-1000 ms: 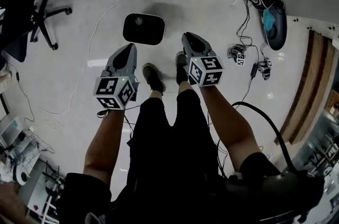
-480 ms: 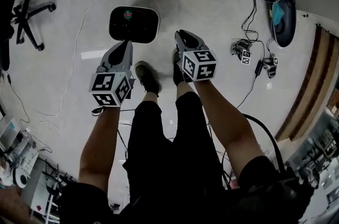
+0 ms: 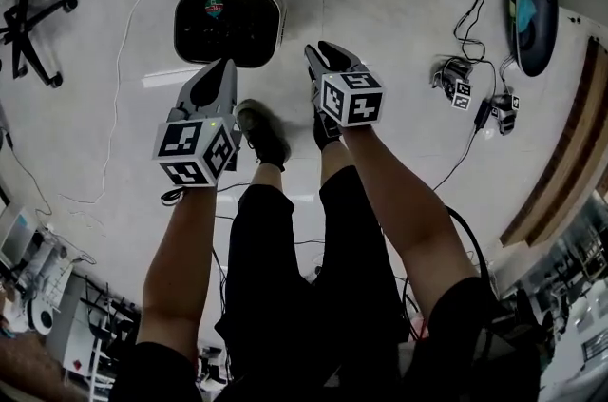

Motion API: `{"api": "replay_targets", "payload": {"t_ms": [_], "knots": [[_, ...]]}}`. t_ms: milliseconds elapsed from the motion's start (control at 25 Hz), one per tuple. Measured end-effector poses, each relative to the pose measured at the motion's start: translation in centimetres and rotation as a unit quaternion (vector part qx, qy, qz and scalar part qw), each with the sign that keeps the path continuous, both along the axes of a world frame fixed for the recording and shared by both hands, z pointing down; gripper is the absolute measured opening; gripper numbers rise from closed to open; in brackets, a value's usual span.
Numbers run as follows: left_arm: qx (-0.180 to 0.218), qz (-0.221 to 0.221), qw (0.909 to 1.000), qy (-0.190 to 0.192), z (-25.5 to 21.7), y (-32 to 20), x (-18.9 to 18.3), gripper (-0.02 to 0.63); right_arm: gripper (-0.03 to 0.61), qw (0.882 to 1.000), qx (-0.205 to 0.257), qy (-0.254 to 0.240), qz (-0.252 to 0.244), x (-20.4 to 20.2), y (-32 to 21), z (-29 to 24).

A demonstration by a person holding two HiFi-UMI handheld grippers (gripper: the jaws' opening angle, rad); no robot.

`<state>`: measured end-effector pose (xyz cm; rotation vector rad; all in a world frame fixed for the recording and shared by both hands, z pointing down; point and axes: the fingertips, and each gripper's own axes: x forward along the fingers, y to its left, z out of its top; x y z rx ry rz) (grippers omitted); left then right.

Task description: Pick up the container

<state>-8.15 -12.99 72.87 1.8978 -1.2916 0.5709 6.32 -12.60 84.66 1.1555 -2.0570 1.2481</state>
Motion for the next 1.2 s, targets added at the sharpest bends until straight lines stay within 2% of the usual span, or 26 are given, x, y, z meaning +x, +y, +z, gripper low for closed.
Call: {"api": "replay_targets", "payload": {"t_ms": [160, 400, 760, 920, 1200], "knots": [[0.004, 0.014, 0.9999, -0.008, 2.2, -0.2, 0.2, 0.009, 0.084, 1.0, -0.016, -0.009, -0.006, -0.8, 0.5, 3.9], [-0.004, 0.041, 0.9988, -0.025, 5.4, -0.3, -0.6, 0.009, 0.087, 0.999, -0.046, -0.013, 0.012, -2.2, 2.0, 9.1], [-0.003, 0.053, 0.9984, -0.022, 9.5, 0.5, -1.3, 0.009, 0.104, 0.998, -0.059, -0.035, 0.004, -5.0, 2.7, 15.4], [-0.004, 0.039, 0.9991, -0.016, 11.6, 0.9, -1.6, 0.009, 0.11, 0.996, -0.079, -0.034, 0.01, -5.4, 3.0, 18.6], [-0.007, 0.045, 0.9989, -0.006, 14.2, 1.7, -1.0, 0.009, 0.112, 0.997, -0.075, -0.015, -0.03, -6.1, 3.6, 22.9]]}}
